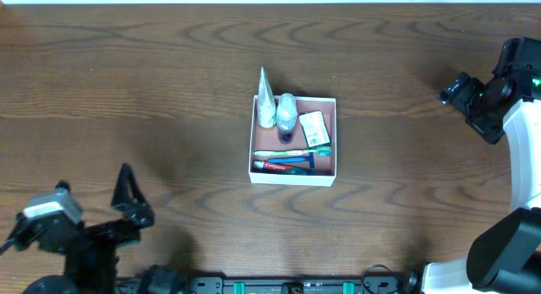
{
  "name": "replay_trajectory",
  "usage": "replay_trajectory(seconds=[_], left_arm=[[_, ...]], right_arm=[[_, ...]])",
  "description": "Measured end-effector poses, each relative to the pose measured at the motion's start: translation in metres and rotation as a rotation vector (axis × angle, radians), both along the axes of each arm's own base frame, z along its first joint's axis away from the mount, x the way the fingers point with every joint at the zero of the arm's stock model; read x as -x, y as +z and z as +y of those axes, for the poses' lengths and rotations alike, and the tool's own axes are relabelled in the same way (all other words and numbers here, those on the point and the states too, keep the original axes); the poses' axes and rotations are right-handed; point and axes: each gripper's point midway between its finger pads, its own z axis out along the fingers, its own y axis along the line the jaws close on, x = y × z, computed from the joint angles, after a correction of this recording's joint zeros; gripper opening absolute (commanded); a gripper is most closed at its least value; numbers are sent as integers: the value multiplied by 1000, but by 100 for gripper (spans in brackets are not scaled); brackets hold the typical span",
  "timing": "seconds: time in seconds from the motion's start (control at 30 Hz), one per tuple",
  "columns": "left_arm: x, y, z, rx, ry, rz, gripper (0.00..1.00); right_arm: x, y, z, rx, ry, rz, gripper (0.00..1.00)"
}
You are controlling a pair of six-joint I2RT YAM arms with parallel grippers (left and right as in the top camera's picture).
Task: Pack container
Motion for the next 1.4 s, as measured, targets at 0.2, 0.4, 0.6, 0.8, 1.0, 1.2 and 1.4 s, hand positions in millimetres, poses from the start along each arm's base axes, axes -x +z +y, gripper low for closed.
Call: replay_trajectory(seconds=[0.2,0.4,0.6,0.8,1.0,1.2,1.4], left_arm=[[-42,-21,-22,-92,-88,-127,98],[-72,-61,-34,-129,-152,-166,98],[-70,-87,-38,-137,-184,-232,98],[-69,-102,-35,-158,-182,-288,98],[-71,-125,-37,-158,-196,-270,98],[-76,-151,-39,-154,-207,-229,98],[-80,-171,-40,-150,-215,-187,98]], right_arm=[[0,0,0,0,0,0,99],[0,0,0,0,0,1,99],[0,0,0,0,0,1,99],[0,0,0,0,0,1,99],[0,0,0,0,0,1,99],[0,0,0,0,0,1,99],[0,0,0,0,0,1,99]])
